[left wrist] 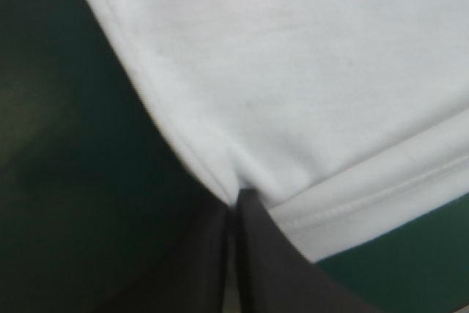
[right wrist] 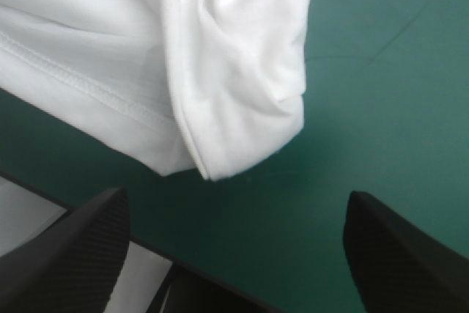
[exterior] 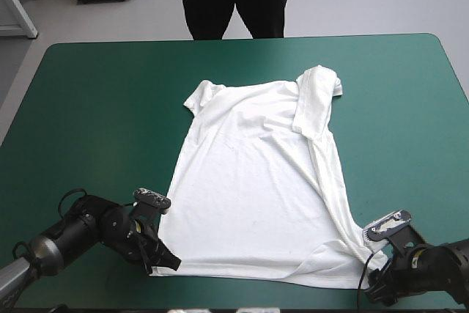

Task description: Fold the cloth

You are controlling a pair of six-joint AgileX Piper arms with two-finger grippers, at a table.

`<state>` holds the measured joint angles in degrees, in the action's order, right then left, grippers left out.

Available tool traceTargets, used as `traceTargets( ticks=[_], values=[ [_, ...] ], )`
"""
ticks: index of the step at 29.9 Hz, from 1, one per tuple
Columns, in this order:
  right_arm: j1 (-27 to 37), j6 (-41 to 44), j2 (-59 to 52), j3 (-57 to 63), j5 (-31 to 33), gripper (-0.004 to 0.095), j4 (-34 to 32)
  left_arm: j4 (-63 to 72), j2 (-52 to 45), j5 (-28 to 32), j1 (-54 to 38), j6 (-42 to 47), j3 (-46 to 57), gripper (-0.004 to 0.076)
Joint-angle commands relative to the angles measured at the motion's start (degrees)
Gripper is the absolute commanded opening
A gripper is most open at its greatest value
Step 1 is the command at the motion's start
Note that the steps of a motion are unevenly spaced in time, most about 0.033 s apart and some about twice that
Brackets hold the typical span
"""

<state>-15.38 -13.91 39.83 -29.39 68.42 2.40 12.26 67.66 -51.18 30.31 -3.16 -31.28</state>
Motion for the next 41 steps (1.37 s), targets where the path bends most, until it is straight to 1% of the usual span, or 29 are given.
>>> traceTargets(
  ticks=[1,3,11,12,13,15,20,27,31,36,41],
  values=[
    [-0.2,0.2,1.5,-0.7,-5.1,0.0684,-0.2,4.6,1.9,3.8,0.5,0.1,1.6,-0.0009],
    [-0.2,1.4,2.9,-0.6,-6.5,0.0671,-0.5,4.9,1.9,3.7,0.5,0.1,1.6,-0.0009],
    [-0.2,3.7,10.1,-0.6,-9.5,0.0670,0.1,5.9,1.9,2.9,0.5,0.1,1.6,-0.0009],
    [-0.2,3.7,10.7,-0.6,-9.6,0.0656,0.1,5.9,1.9,3.0,0.5,0.1,1.6,-0.0009],
    [-0.2,3.9,11.6,-0.6,-9.6,0.0619,0.1,5.9,1.9,3.0,0.5,0.1,1.6,-0.0009],
    [-0.2,4.3,13.0,-0.6,-9.9,0.0489,0.1,5.9,1.9,3.1,0.5,0.1,1.6,-0.0009],
    [-0.2,4.3,15.5,-0.6,-11.0,-0.0002,1.2,5.7,1.9,4.0,0.5,0.1,1.6,-0.0009],
    [-0.2,8.5,16.7,-1.1,-15.9,-0.0017,1.1,1.3,1.8,5.6,0.5,0.5,1.1,-0.0009],
    [-0.2,11.0,16.7,-5.6,-14.8,-0.0017,1.2,0.2,-0.5,1.2,0.5,0.7,-3.7,-0.0009],
    [-0.2,11.3,16.7,-15.6,-13.6,-0.0017,3.6,-3.2,-5.5,-4.2,0.5,2.2,-16.9,-0.0009],
    [-0.2,11.3,16.7,-27.4,-13.8,-0.0017,5.9,-9.3,-6.2,-10.6,0.5,3.2,-35.9,-0.0009]
  ],
)
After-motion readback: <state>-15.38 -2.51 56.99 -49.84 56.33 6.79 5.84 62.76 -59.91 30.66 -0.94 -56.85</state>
